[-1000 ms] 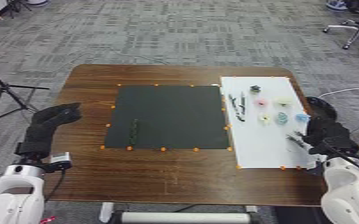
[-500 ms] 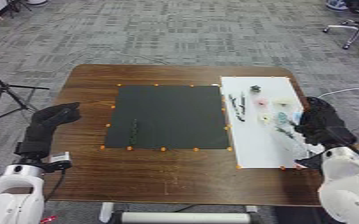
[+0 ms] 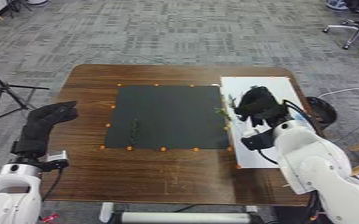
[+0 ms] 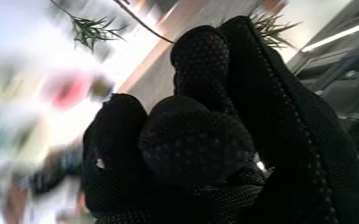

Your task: Arrange flowers

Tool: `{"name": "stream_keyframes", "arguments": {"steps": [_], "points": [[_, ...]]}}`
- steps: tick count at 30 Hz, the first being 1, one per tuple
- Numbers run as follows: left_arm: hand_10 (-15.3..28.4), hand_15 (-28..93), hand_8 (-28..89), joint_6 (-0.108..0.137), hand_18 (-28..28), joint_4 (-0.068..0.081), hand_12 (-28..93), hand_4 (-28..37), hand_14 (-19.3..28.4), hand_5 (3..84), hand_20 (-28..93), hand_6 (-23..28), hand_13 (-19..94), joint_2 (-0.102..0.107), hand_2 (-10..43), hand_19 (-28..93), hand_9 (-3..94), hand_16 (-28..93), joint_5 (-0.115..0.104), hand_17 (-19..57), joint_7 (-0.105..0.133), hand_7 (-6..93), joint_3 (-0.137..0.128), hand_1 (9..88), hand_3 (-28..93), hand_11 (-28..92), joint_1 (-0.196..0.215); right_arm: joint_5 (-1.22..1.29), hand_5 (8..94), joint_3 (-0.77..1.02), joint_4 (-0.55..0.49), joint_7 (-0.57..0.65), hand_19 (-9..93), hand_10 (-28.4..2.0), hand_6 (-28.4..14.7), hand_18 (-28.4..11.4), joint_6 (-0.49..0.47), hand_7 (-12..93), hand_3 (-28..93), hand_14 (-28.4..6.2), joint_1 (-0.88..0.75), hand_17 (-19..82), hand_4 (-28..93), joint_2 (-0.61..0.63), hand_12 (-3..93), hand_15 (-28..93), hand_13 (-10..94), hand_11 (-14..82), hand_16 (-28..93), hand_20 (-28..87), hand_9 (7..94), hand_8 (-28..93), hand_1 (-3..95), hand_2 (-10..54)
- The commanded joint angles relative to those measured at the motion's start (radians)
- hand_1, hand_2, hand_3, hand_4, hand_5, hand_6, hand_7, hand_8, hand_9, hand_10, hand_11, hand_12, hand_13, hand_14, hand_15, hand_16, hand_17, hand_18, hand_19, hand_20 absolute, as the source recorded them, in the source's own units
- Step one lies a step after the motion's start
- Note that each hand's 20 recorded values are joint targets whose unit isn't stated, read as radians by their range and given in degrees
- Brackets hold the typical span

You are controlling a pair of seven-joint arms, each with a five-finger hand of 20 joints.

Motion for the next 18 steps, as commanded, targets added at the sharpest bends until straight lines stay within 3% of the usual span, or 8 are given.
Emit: {"name": "stream_keyframes", "arguments": {"steps": [1, 6, 18], "points": [[14.6, 29, -7, -0.006, 12.6, -0.006, 15, -25.0, 18.8, 52.3, 21, 2.2, 42, 0.004, 2.2, 14, 50.7, 1, -0.005, 9.7, -0.009, 15.7, -0.001, 29.9, 66, 24, 0.004, 0.017, 64.4, -0.228, 0.083, 0.001, 90, -11.4, -8.8, -6.0, -0.007, 54, 53, -2.5, 0.214, 74, -7, -0.155, 25.9, 58, 94, 40.7, 24, 35, 89.9, 8, 64.6, -9.5], [14.7, 29, -7, -0.01, 12.6, -0.005, 15, -25.0, 18.8, 52.3, 21, 2.1, 42, 0.004, 2.2, 14, 50.7, 1, -0.005, 9.7, -0.013, 15.8, 0.002, 29.9, 66, 23, 0.001, 0.002, 65.1, -0.35, 0.172, 0.016, 89, -11.1, -8.8, -5.8, 0.016, 54, 52, -2.6, 0.294, 75, -7, -0.231, 24.5, 57, 94, 37.3, 24, 35, 90.9, 8, 64.7, -9.5], [14.6, 29, -7, -0.028, 12.6, -0.013, 15, -25.1, 18.8, 52.3, 21, 2.1, 42, 0.005, 2.3, 13, 50.8, 1, -0.002, 9.5, -0.026, 15.7, -0.002, 29.8, 66, 23, 0.008, 0.056, 66.1, -0.445, 0.3, 0.117, 87, -13.3, -8.7, -5.2, 0.067, 52, 51, -2.4, 0.367, 75, -8, -0.337, 22.3, 54, 94, 29.6, 24, 36, 92.8, 7, 65.7, -9.5]]}}
